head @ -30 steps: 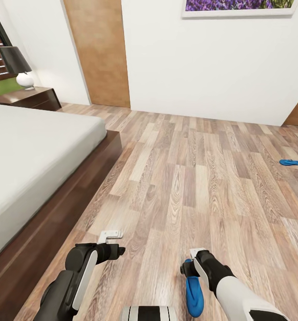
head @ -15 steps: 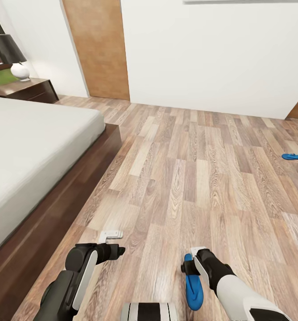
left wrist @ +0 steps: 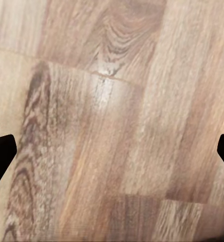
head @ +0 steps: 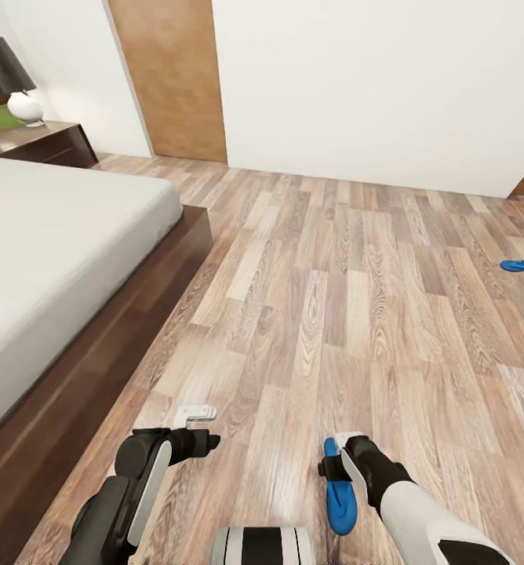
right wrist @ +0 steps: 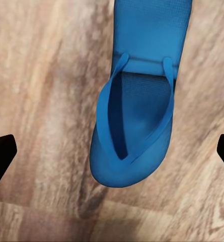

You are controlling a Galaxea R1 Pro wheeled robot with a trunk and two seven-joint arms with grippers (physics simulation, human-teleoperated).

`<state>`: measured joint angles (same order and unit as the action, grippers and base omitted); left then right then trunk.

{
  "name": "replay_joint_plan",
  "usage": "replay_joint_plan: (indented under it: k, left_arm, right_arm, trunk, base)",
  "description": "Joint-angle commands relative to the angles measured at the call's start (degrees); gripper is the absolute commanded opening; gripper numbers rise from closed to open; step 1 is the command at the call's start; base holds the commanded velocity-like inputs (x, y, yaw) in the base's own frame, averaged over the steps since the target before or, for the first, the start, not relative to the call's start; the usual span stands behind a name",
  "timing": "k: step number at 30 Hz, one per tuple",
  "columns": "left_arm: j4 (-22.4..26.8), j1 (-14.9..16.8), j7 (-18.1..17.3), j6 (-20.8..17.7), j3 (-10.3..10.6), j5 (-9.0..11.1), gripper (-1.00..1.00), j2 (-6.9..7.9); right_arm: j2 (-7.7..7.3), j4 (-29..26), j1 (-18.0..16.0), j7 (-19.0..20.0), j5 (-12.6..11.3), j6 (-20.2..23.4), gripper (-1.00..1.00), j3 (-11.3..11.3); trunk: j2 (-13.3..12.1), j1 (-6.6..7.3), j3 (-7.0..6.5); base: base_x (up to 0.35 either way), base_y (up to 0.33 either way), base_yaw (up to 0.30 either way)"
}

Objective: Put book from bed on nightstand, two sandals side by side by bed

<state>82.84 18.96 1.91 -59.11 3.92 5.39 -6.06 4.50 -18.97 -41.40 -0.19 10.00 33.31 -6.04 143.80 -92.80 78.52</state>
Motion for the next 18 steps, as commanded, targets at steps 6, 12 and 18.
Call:
replay_joint_plan:
  k: [6,12,18]
  left_arm:
    - [0.09,0.02,0.20,-0.22,0.01,0.41,1.00,-0.01]
    - [0.39,0.02,0.20,-0.21,0.02,0.41,1.00,0.00]
    - [0.86,0.02,0.20,-0.26,0.01,0.44,1.00,0.05]
  right_arm:
    - [0.07,-0.10,-0.20,-0.03,0.49,0.26,1.00,-0.47]
    - [0.07,-0.10,-0.36,-0.06,0.51,0.27,1.00,-0.46]
    - [0.07,-0.09,-0.93,-0.07,0.54,0.27,1.00,-0.46]
  trunk:
    - [0.02,0.01,0.05]
    - [0.02,0.01,0.05]
    - [0.02,0.01,0.05]
  base:
    - [0.000,0.000,0.000]
    - [0.000,0.000,0.000]
    - [0.000,0.000,0.000]
